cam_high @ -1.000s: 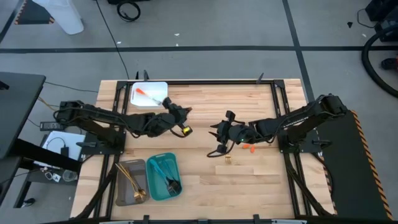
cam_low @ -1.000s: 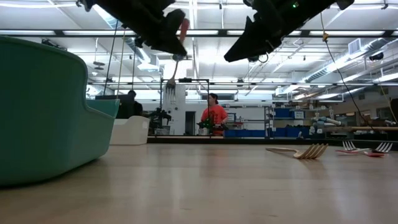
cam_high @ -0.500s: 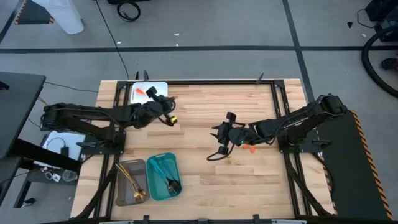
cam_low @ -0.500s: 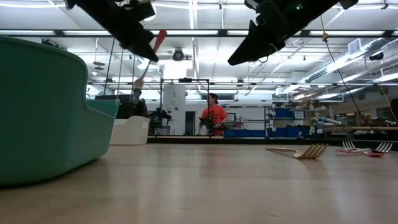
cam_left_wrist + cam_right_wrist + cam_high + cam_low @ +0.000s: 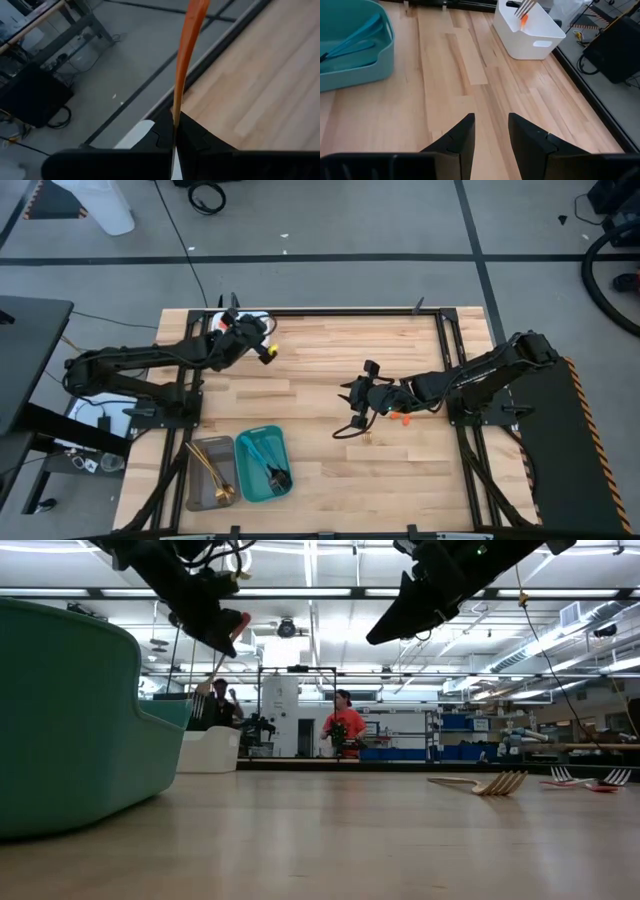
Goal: Sort silverware by color (type)
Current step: Put the orange fork into the white bin
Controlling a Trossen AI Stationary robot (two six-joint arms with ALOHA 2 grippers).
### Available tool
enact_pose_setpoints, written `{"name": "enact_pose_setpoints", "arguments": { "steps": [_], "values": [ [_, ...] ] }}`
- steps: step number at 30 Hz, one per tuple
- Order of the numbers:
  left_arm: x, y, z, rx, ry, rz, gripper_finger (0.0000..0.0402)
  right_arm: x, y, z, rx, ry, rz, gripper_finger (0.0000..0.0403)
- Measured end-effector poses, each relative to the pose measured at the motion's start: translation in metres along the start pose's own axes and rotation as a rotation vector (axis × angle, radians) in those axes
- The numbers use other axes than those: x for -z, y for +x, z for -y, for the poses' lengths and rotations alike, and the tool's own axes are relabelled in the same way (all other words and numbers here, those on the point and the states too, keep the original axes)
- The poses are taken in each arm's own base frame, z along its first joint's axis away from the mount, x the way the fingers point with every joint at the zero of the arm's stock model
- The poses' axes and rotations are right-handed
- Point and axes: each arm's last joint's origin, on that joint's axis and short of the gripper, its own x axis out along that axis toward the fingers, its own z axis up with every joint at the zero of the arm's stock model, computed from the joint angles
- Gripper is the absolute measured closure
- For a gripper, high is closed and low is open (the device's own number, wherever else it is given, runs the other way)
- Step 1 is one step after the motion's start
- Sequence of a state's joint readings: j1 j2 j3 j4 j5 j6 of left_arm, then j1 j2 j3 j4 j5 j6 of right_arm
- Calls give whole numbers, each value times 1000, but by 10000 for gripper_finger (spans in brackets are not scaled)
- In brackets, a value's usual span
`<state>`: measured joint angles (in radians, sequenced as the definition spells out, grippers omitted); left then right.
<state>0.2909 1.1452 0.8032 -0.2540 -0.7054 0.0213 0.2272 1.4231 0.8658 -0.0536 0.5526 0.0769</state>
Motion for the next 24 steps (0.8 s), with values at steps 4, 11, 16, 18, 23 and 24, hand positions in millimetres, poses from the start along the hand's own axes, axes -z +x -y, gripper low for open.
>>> {"name": "enact_pose_setpoints", "arguments": {
  "steps": [4, 11, 16, 18, 23, 24],
  "values": [
    [-1, 2, -12, -12, -101, -4, 390, 0, 0, -1, -11, -1, -1, 275],
    [7, 3, -24, -12, -269, 42, 390, 1, -1, -3, -32, -2, -5, 275],
    [21, -1, -29, 63, -437, 148, 390, 1, -2, -4, -37, -17, -5, 275],
    [22, -3, -28, 131, -477, 185, 390, -1, -1, -3, -35, -23, 10, 275],
    [13, -13, -19, 254, -522, 272, 389, -12, 4, 7, -6, -10, 102, 275],
    [10, -15, -16, 282, -528, 295, 389, -14, 4, 8, 1, -16, 121, 275]
  ]
}}
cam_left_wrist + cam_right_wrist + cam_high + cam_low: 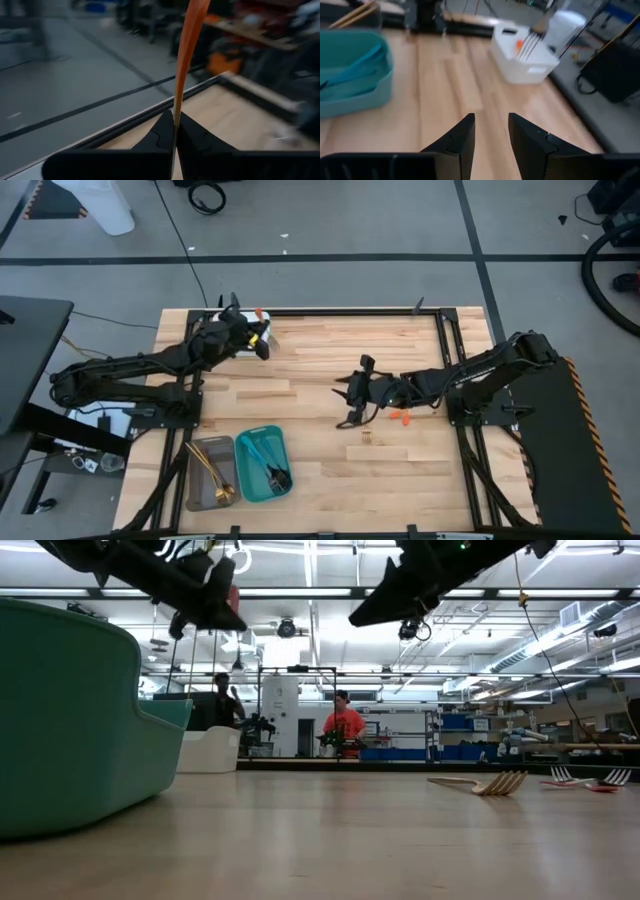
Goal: Sort silverware by color (type)
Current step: Put the orange fork into the white bin
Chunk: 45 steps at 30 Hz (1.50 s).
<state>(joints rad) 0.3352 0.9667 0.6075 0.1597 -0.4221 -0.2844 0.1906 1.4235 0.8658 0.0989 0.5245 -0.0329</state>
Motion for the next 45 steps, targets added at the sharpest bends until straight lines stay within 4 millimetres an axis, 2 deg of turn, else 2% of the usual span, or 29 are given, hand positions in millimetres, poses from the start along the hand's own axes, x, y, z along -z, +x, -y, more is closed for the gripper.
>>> {"name": "enact_pose_setpoints", "arguments": {
  "steps": [4, 9, 13, 23, 37, 40, 45],
  "values": [
    [-5, -5, 14, 92, -29, 64, 388, -6, 1, 4, 55, -45, 47, 272],
    [-10, -13, 28, 181, -87, 131, 387, -9, 0, 8, 221, -139, 54, 261],
    [-6, -13, 42, 238, -85, 137, 387, -13, 0, 9, 209, -126, 87, 247],
    [22, 6, 85, 324, -71, 221, 386, -14, 0, 8, 163, -135, 110, 211],
    [58, 29, 109, 356, -104, 310, 386, -18, 6, 18, 172, -80, 152, 233],
    [58, 33, 114, 363, -105, 338, 386, -15, 9, 18, 184, -114, 131, 233],
    [50, 41, 135, 375, -47, 360, 386, -13, 16, 17, 244, -172, 122, 233]
  ]
}}
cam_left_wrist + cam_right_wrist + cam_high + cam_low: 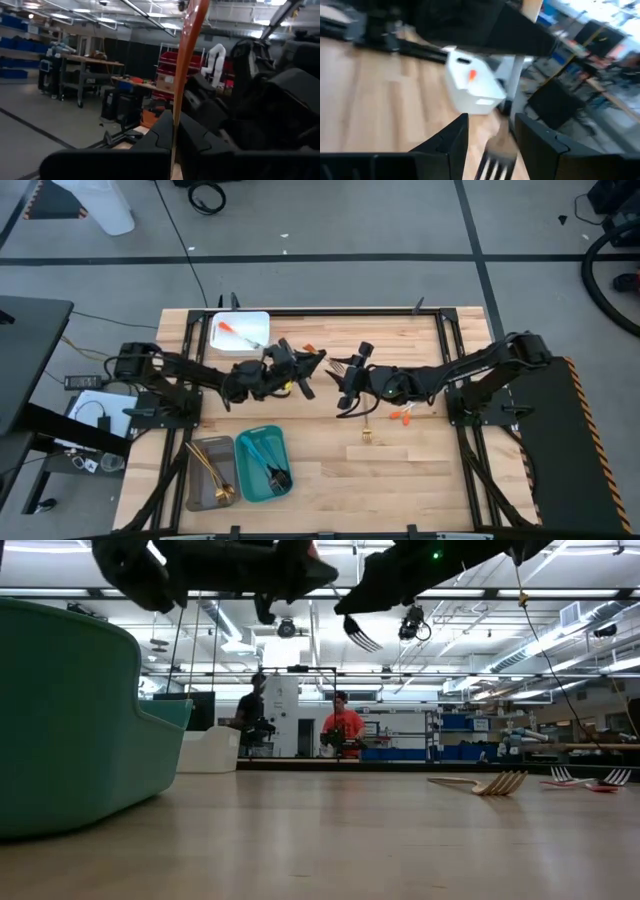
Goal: Sort silverware by color (type)
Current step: Put the orange fork into the white bin
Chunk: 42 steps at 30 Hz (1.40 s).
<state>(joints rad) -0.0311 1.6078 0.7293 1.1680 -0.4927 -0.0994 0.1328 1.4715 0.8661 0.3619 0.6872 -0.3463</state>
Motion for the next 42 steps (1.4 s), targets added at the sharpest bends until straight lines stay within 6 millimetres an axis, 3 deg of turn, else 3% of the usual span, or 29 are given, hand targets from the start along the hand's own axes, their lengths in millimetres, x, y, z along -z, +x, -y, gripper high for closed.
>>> {"name": "enact_pose_setpoints", "arguments": {
  "steps": [12, 25, 31, 37, 42],
  "values": [
    [-7, 12, 15, -15, 3, 13, 386, -6, -3, 1, 86, -36, 19, 251],
    [-5, 12, 15, -27, 0, -11, 385, -5, -3, 1, 88, -32, 6, 383],
    [-1, 12, 14, -25, 75, -44, 377, -2, -3, 0, 77, -26, -19, 381],
    [-8, 9, 13, -27, 228, -94, 330, 1, -3, -1, 73, -35, -44, 377],
    [-12, -2, 13, -4, 395, -262, 300, 2, -3, -1, 77, 14, -47, 376]
  ]
}}
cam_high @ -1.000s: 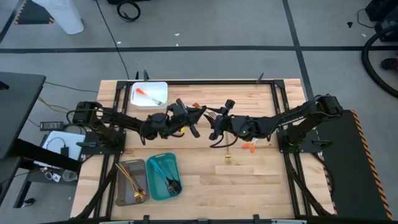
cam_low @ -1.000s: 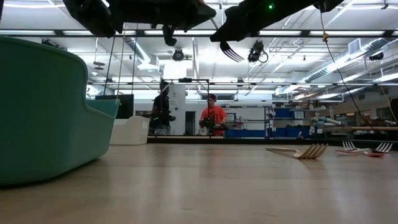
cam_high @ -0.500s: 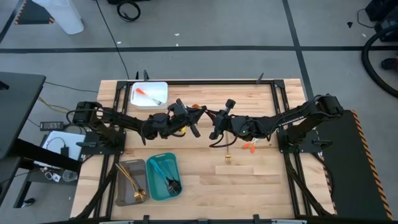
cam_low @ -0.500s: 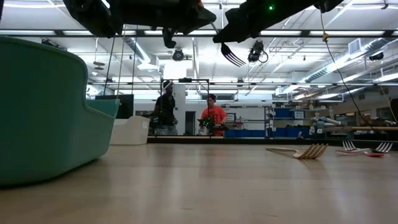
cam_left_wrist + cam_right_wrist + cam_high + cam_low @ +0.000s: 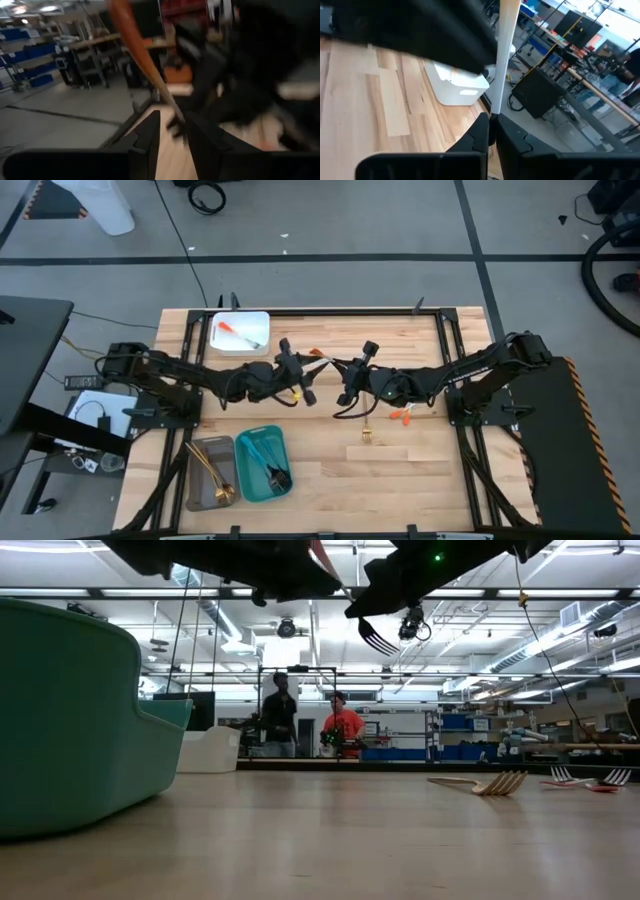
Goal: Sort silverware by color (type)
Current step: Put the orange fork into the white bin
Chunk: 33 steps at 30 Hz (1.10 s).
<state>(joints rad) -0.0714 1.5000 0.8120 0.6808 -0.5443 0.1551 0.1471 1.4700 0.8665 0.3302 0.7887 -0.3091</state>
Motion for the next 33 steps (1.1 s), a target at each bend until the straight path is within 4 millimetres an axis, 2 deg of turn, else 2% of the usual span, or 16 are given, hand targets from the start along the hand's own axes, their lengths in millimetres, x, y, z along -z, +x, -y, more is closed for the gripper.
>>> {"name": "enact_pose_setpoints", "arguments": {
  "steps": [7, 17, 27, 33],
  "values": [
    [12, -14, 13, 73, 360, -168, 297, 5, 3, 0, -68, 74, -23, 374],
    [12, -26, 28, 159, 1102, -134, 297, 15, 11, 3, -219, 272, -93, 373],
    [13, -23, 24, 169, 1457, -136, 296, 19, 19, 8, -457, 485, -145, 372],
    [14, -23, 24, 184, 1605, -129, 296, 19, 23, 12, -575, 574, -153, 372]
  ]
}}
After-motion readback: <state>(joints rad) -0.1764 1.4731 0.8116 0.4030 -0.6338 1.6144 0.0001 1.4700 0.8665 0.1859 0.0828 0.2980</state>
